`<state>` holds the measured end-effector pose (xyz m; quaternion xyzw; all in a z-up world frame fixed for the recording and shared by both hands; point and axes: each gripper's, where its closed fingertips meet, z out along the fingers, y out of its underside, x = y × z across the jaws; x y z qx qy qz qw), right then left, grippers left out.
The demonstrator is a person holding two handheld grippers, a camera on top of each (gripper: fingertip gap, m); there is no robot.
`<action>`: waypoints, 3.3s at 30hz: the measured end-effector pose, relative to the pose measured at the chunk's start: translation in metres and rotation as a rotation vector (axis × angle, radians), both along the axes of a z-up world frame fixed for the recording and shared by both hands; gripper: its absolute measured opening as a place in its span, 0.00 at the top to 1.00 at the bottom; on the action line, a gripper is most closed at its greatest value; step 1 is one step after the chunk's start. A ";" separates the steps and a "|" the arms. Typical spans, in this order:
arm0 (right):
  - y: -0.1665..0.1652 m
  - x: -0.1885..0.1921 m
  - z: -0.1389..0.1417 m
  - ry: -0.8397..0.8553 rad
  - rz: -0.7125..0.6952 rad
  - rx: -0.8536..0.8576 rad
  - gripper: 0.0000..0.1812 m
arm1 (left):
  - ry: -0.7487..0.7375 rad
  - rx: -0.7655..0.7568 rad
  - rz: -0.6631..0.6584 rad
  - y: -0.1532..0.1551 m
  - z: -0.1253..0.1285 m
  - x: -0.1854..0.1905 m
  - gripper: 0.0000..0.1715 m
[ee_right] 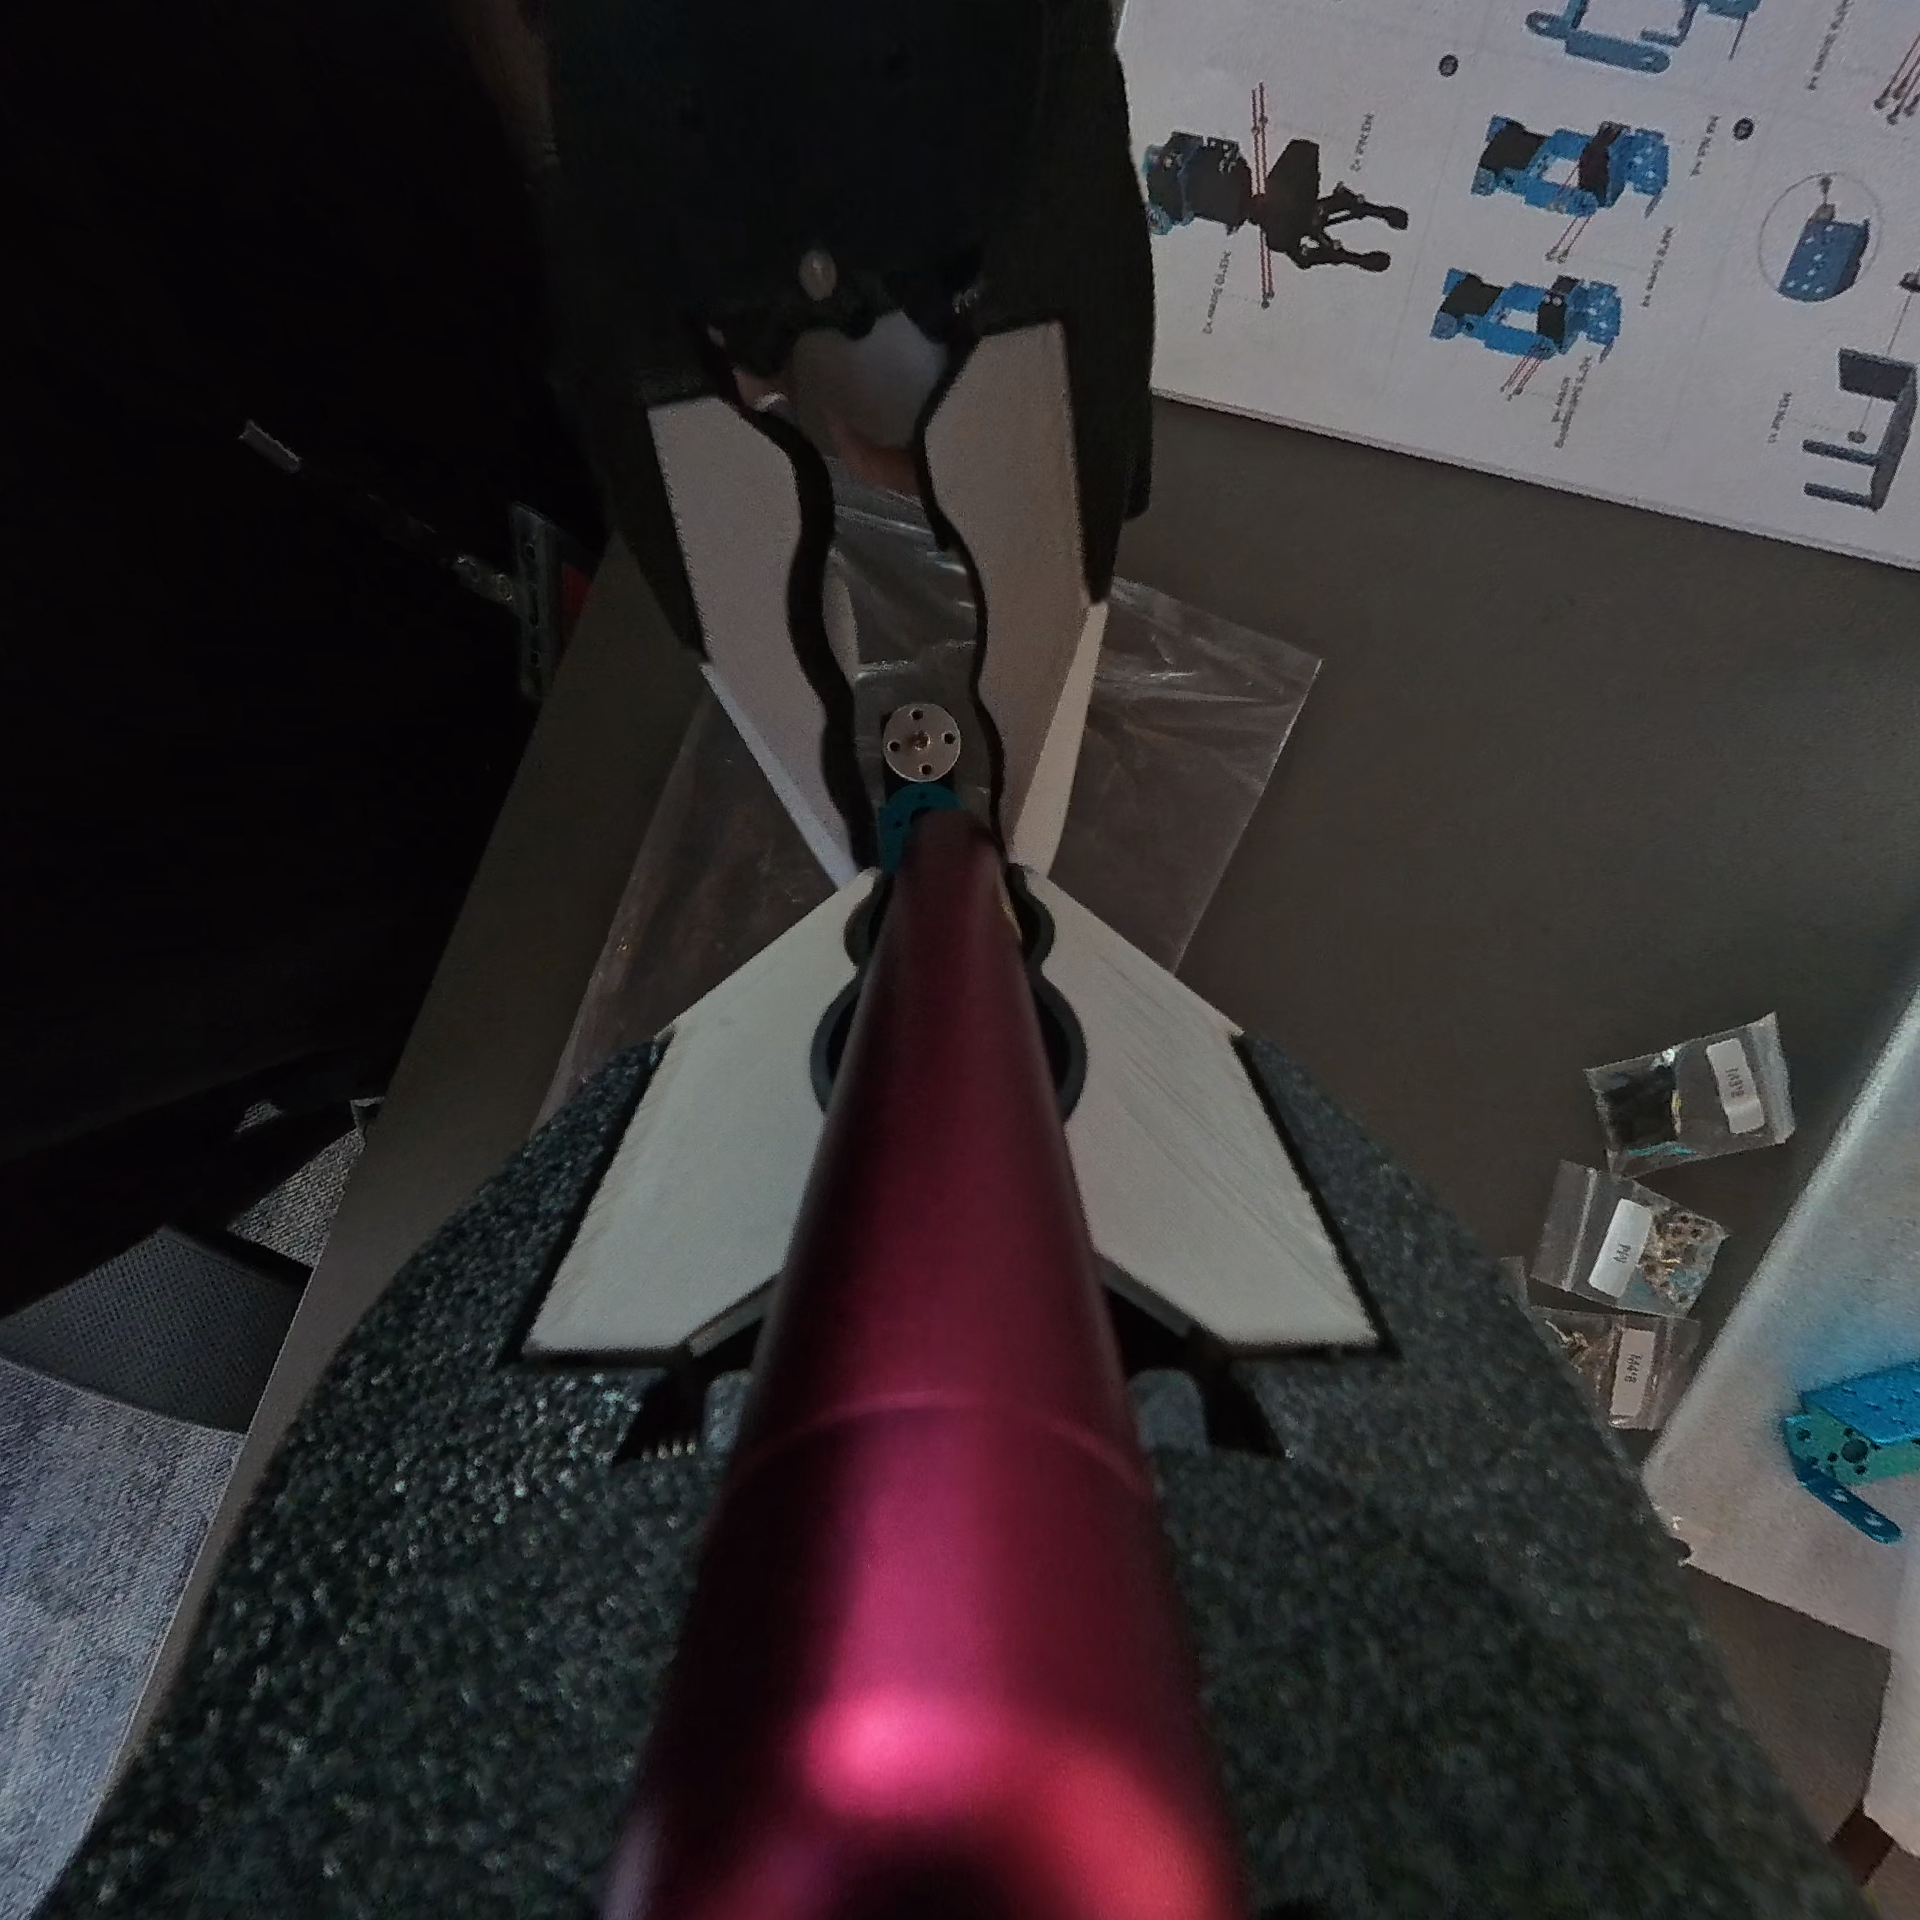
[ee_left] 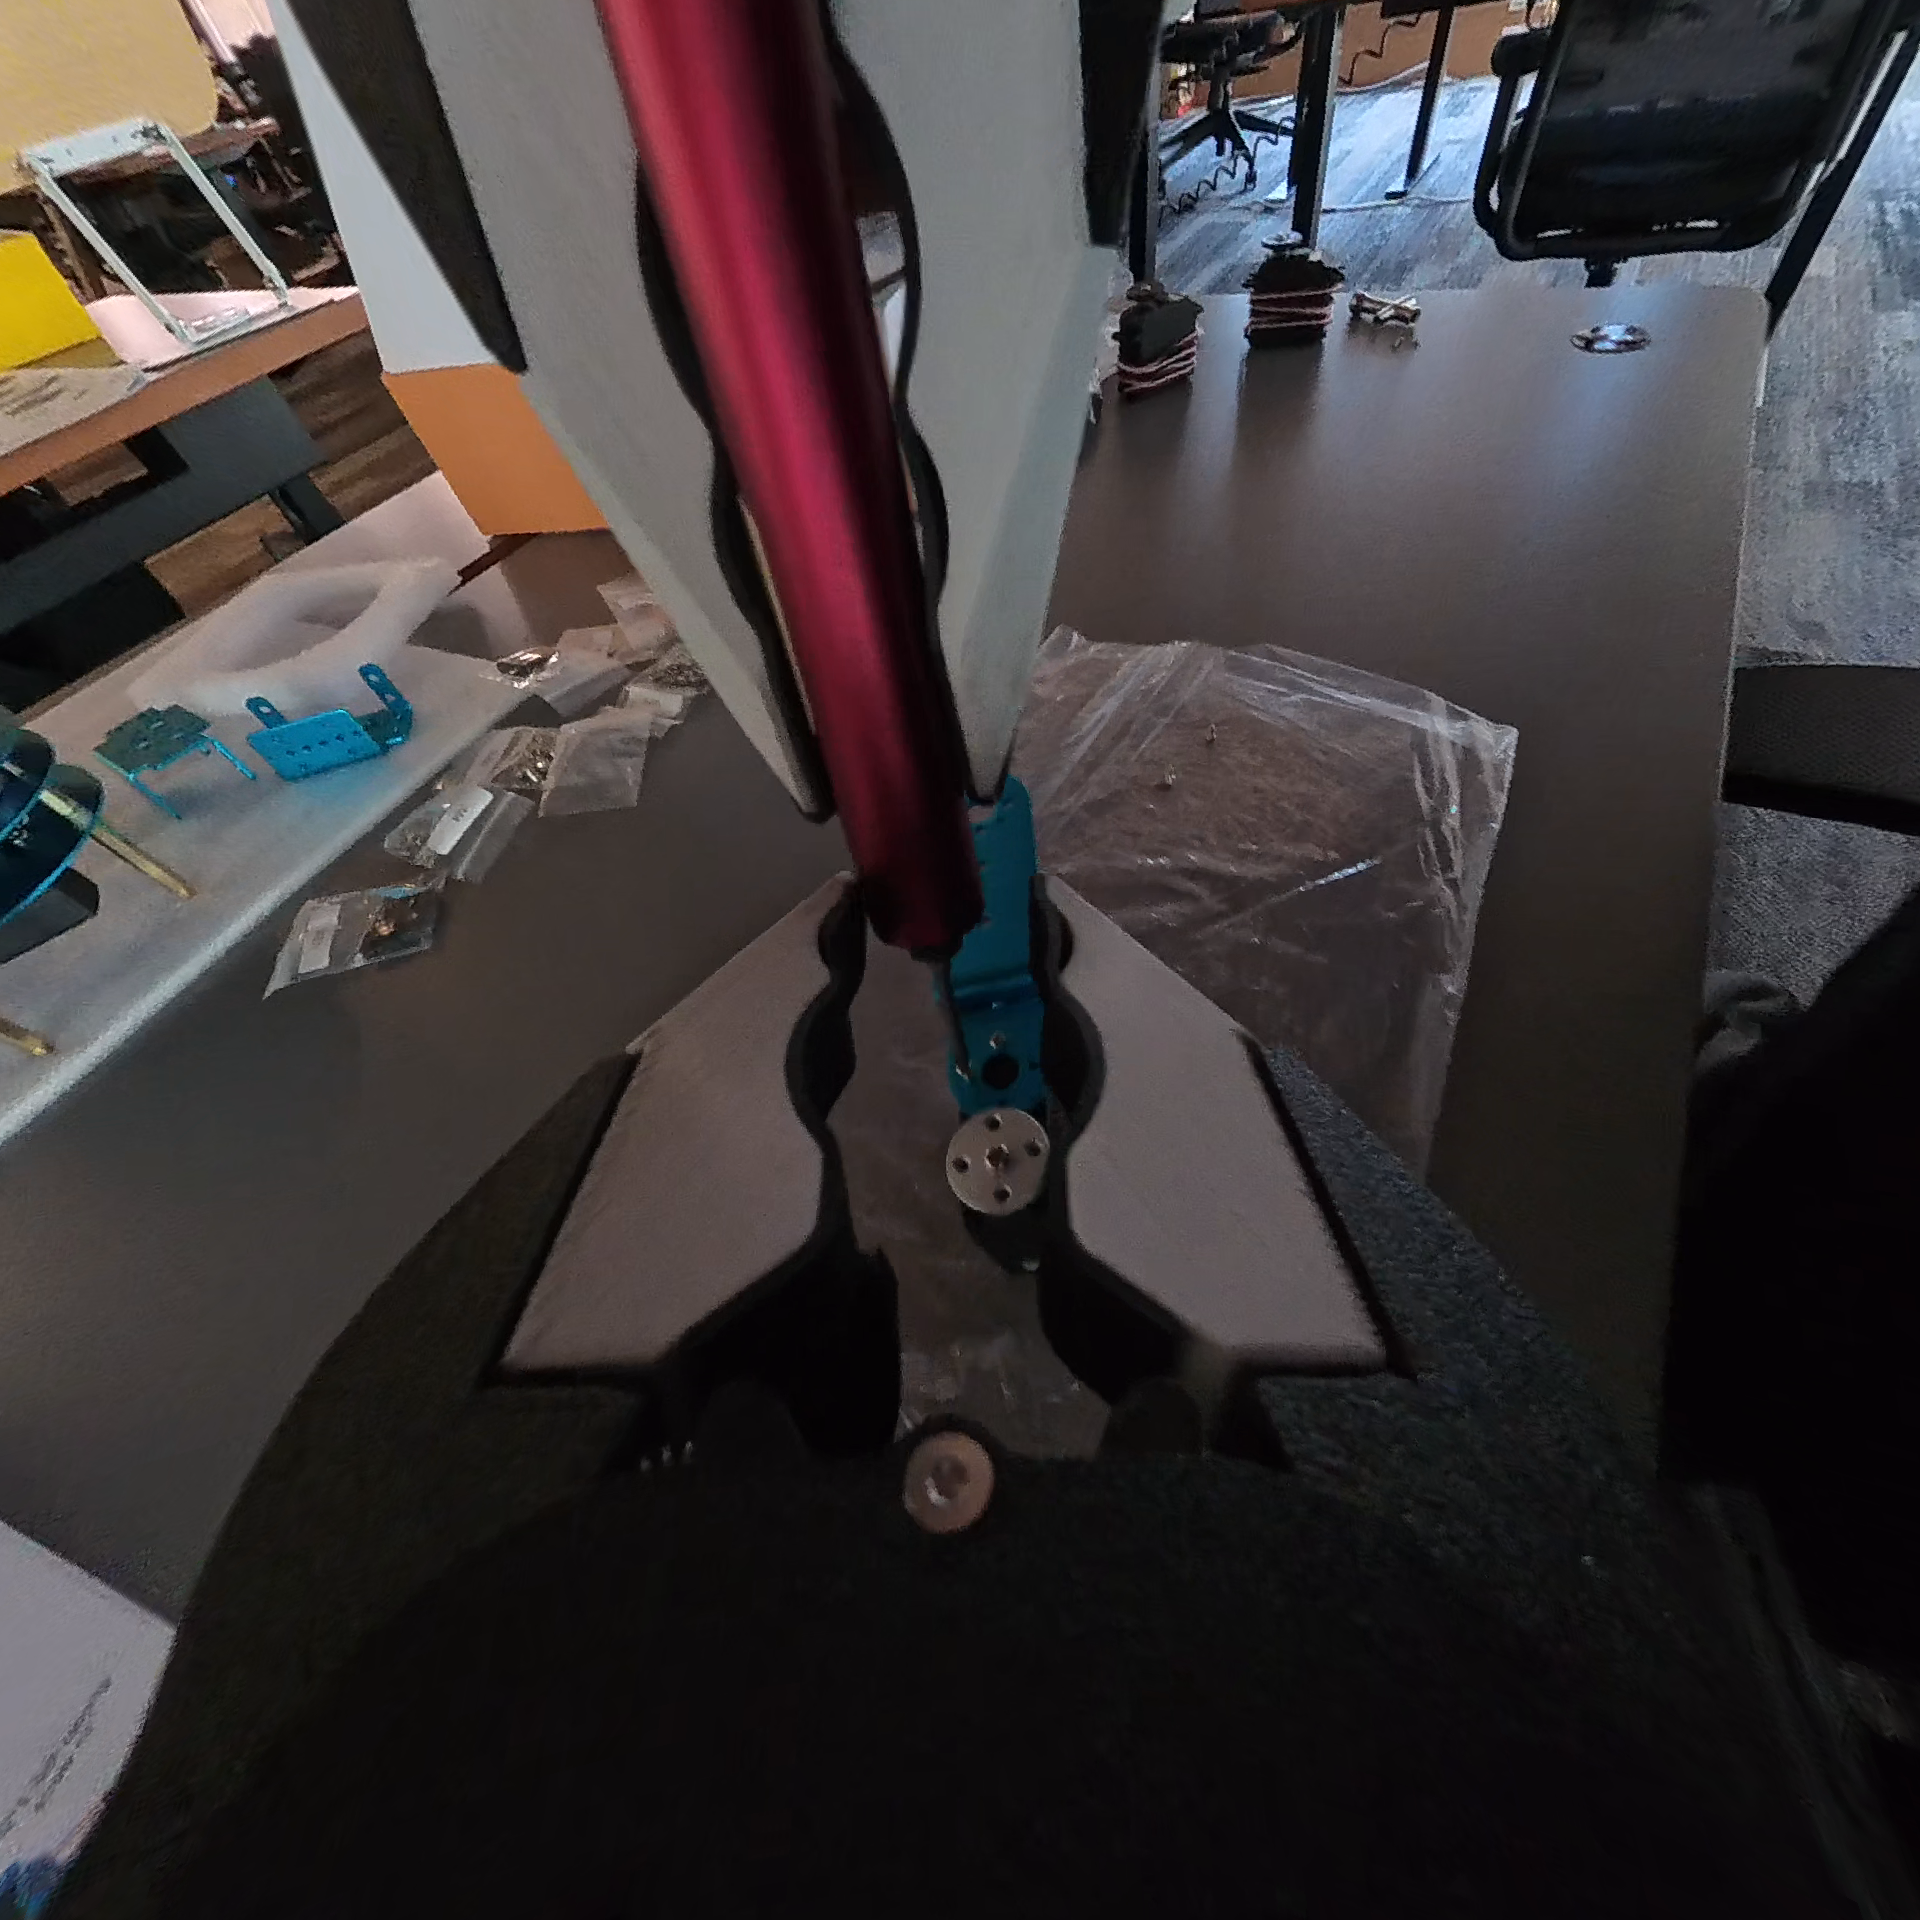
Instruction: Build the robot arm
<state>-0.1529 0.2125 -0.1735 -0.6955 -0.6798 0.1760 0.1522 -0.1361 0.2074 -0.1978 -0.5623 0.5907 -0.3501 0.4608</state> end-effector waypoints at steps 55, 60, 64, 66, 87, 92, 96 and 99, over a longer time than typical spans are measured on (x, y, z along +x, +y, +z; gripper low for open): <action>-0.004 -0.006 -0.004 -0.090 0.119 0.015 0.88 | -0.034 -0.043 -0.026 0.000 0.000 -0.002 0.88; -0.007 -0.005 -0.003 -0.127 0.127 0.006 0.88 | 0.064 -0.066 -0.013 0.005 -0.010 -0.024 0.73; -0.011 -0.002 -0.002 -0.136 0.128 0.000 0.88 | 0.151 -0.070 -0.089 -0.009 -0.030 -0.028 0.73; -0.012 -0.002 -0.002 -0.139 0.126 0.011 0.88 | 0.214 -0.045 -0.087 -0.010 -0.046 -0.023 0.73; -0.017 -0.003 -0.002 -0.175 0.171 0.018 0.88 | 0.252 -0.062 -0.149 -0.019 -0.057 -0.016 0.87; -0.019 -0.003 -0.002 -0.172 0.183 0.037 0.88 | 0.251 -0.050 -0.143 -0.020 -0.057 -0.017 0.87; -0.019 -0.002 -0.002 -0.161 0.187 0.053 0.88 | 0.251 -0.047 -0.142 -0.020 -0.057 -0.017 0.87; -0.019 -0.004 -0.002 -0.150 0.179 0.065 0.88 | 0.251 -0.043 -0.140 -0.020 -0.057 -0.017 0.87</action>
